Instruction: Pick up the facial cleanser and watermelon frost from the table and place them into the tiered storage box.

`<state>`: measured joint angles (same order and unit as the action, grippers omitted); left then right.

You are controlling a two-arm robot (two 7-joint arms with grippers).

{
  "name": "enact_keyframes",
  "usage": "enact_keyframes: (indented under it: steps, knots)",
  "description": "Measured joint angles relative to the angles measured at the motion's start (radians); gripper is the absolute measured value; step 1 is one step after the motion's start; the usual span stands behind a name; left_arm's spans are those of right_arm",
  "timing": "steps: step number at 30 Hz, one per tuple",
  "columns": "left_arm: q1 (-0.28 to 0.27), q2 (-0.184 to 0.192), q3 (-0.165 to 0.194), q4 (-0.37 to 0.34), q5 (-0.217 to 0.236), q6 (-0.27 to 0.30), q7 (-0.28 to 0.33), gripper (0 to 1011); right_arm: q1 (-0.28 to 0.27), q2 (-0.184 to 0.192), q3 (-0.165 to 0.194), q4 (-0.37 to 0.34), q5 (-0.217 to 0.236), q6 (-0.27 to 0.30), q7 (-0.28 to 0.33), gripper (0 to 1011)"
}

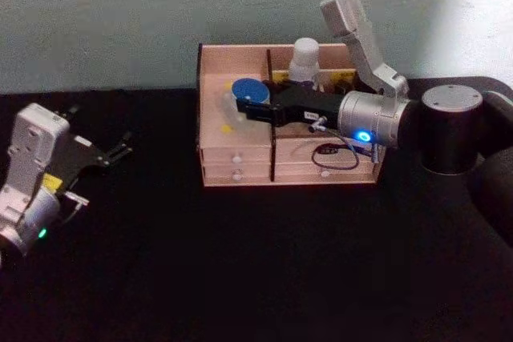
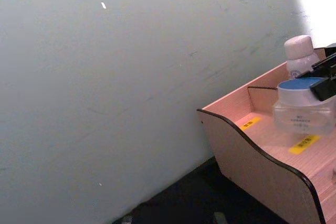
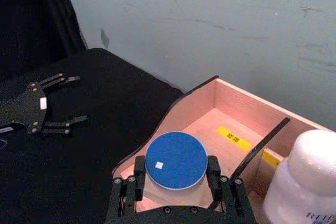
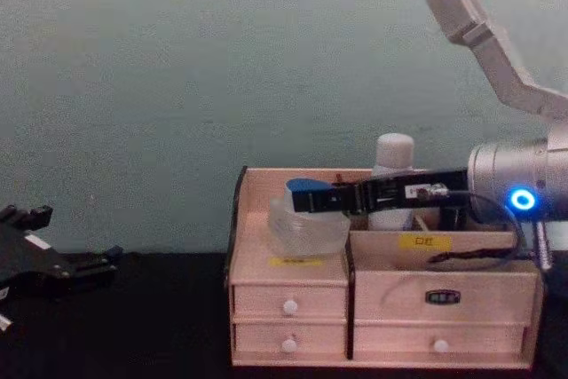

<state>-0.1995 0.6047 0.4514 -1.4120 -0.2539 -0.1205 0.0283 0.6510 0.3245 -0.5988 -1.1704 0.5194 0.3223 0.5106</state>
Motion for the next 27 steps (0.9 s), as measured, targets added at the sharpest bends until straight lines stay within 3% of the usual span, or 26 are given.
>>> enact_keyframes:
  steps: [12, 27]
  knots:
    - [0.000, 0.000, 0.000, 0.000, 0.000, 0.000, 0.000, 1001, 0.030, -0.034, -0.003, 0.069, -0.021, -0.012, 0.006, 706]
    - [0.000, 0.000, 0.000, 0.000, 0.000, 0.000, 0.000, 1001, 0.044, -0.055, -0.001, 0.101, -0.041, 0.003, 0.007, 706]
